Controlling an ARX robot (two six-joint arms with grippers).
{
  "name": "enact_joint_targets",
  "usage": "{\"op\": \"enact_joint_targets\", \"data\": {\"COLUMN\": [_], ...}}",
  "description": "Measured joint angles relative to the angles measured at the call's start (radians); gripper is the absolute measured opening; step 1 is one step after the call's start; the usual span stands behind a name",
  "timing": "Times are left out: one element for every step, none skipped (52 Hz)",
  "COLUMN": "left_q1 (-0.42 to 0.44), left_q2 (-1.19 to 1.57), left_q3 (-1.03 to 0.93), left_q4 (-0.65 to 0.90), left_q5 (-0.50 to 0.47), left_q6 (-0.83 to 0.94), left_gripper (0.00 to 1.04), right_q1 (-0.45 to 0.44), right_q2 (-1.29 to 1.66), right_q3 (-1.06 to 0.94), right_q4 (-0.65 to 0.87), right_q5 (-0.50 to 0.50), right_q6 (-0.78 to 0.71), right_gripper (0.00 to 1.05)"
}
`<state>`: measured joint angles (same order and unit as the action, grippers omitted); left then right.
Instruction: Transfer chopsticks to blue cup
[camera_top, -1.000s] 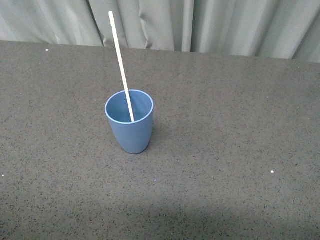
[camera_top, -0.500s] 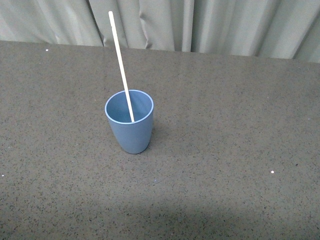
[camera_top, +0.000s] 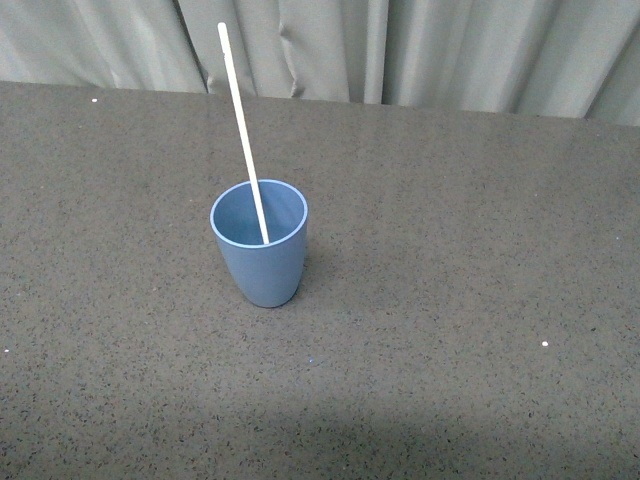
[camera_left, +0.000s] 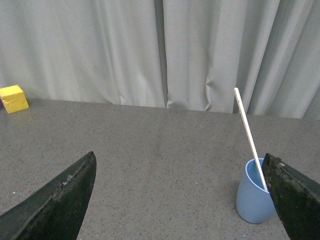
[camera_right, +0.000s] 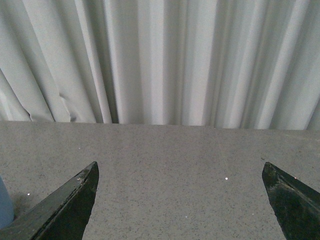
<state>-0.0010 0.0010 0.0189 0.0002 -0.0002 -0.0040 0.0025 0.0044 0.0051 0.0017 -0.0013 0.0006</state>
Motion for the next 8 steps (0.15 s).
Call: {"op": "enact_joint_targets", "data": {"left_q1": [0.000, 0.000, 0.000, 0.000, 0.000, 0.000, 0.000, 0.000], "left_q2": [0.000, 0.000, 0.000, 0.000, 0.000, 0.000, 0.000, 0.000], "left_q3": [0.000, 0.000, 0.000, 0.000, 0.000, 0.000, 0.000, 0.000], "left_q4": [0.000, 0.000, 0.000, 0.000, 0.000, 0.000, 0.000, 0.000], "left_q5": [0.000, 0.000, 0.000, 0.000, 0.000, 0.000, 0.000, 0.000], "left_q6": [0.000, 0.000, 0.000, 0.000, 0.000, 0.000, 0.000, 0.000], "left_gripper": [0.98, 0.98, 0.98, 0.98, 0.98, 0.98, 0.98, 0.98], "right_q1": [0.000, 0.000, 0.000, 0.000, 0.000, 0.000, 0.000, 0.000], "right_q2": [0.000, 0.000, 0.000, 0.000, 0.000, 0.000, 0.000, 0.000], "right_q3": [0.000, 0.000, 0.000, 0.000, 0.000, 0.000, 0.000, 0.000], "right_q4": [0.000, 0.000, 0.000, 0.000, 0.000, 0.000, 0.000, 0.000], "right_q5": [0.000, 0.000, 0.000, 0.000, 0.000, 0.000, 0.000, 0.000], "right_q6": [0.000, 0.000, 0.000, 0.000, 0.000, 0.000, 0.000, 0.000], "right_gripper": [0.95, 0.95, 0.95, 0.95, 0.95, 0.95, 0.95, 0.95]}}
